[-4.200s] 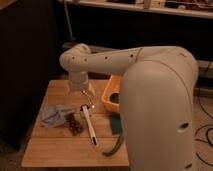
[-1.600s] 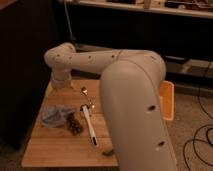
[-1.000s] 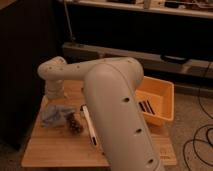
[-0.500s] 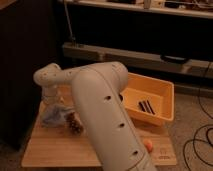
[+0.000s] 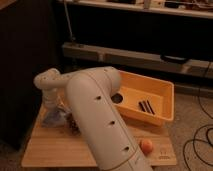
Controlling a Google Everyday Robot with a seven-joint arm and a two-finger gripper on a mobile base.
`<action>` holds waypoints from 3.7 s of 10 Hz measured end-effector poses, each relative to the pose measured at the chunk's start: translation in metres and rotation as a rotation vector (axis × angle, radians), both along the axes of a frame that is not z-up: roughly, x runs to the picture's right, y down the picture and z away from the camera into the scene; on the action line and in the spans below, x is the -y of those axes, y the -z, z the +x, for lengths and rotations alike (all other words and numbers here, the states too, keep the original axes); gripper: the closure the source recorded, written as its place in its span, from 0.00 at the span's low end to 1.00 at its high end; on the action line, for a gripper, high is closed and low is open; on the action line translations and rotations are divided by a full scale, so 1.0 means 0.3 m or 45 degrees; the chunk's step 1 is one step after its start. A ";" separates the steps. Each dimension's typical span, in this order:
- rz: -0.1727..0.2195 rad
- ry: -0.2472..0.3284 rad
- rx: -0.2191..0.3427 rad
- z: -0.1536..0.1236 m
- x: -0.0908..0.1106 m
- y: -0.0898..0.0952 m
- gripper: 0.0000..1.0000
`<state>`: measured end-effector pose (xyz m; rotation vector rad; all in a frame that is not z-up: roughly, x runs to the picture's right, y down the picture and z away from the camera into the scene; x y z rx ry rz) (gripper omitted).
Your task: Place towel in tray
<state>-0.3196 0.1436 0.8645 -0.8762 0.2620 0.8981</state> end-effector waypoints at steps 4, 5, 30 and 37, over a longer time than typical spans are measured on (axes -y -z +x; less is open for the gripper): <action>-0.036 0.032 -0.026 0.007 -0.044 -0.012 0.63; -0.039 0.039 -0.056 0.017 -0.050 -0.015 0.74; 0.494 -0.941 -0.681 1.578 0.963 0.644 1.00; 0.295 -0.998 -0.783 1.608 0.774 0.461 1.00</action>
